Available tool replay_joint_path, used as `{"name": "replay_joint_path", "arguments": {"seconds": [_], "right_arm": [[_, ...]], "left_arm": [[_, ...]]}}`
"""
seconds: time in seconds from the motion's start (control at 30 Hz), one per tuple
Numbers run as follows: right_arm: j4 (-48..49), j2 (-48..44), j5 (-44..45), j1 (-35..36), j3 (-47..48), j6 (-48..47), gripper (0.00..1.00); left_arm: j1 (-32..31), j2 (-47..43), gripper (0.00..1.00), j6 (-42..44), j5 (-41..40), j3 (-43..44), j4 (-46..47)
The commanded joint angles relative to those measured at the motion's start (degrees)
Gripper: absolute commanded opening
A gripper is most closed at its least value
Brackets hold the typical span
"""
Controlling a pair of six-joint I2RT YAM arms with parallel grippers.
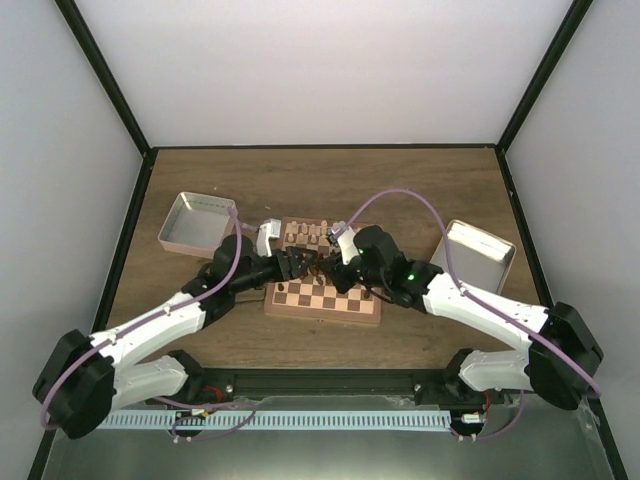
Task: Set up the chess pieces on the board
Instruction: Place the chess piece on the chessboard.
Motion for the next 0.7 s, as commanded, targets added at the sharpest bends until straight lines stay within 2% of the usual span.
{"name": "replay_joint_path", "arguments": {"seconds": [0.0, 0.13, 0.33, 0.43, 0.5, 0.57, 0.67], "right_arm": [[3.6, -0.88, -2.44, 0.53, -0.16, 0.1, 0.01], [4.9, -1.1, -3.24, 0.6, -0.07, 1.4, 0.02], [5.88, -1.31, -3.04, 0.62, -0.22, 3.53, 0.02], [5.89, -1.36, -2.19, 0.61, -0.09, 5.04, 0.05], [5.9, -2.11, -2.37, 0.62, -0.2, 7.03, 0.16], [6.99, -4.15, -3.09, 0.62, -0.83, 9.78, 0.39], [12.31, -8.55, -5.17, 0.63, -3.99, 14.74, 0.54]], "left_arm": [[0.09, 3.18, 0.63, -8.03, 6.35, -0.42, 11.79], [0.11, 5.57, 0.44, -10.46, 7.3, -1.02, 14.72], [0.09, 5.84, 0.16, -10.2, 7.18, -1.09, 13.85], [0.1, 5.35, 0.08, -9.57, 6.49, -0.99, 13.06], [0.09, 4.84, 0.07, -9.14, 6.29, -0.9, 13.06], [0.09, 3.69, 0.07, -8.86, 5.99, -0.95, 13.59], [0.09, 1.57, 0.07, -9.16, 5.25, -0.55, 14.34]]}}
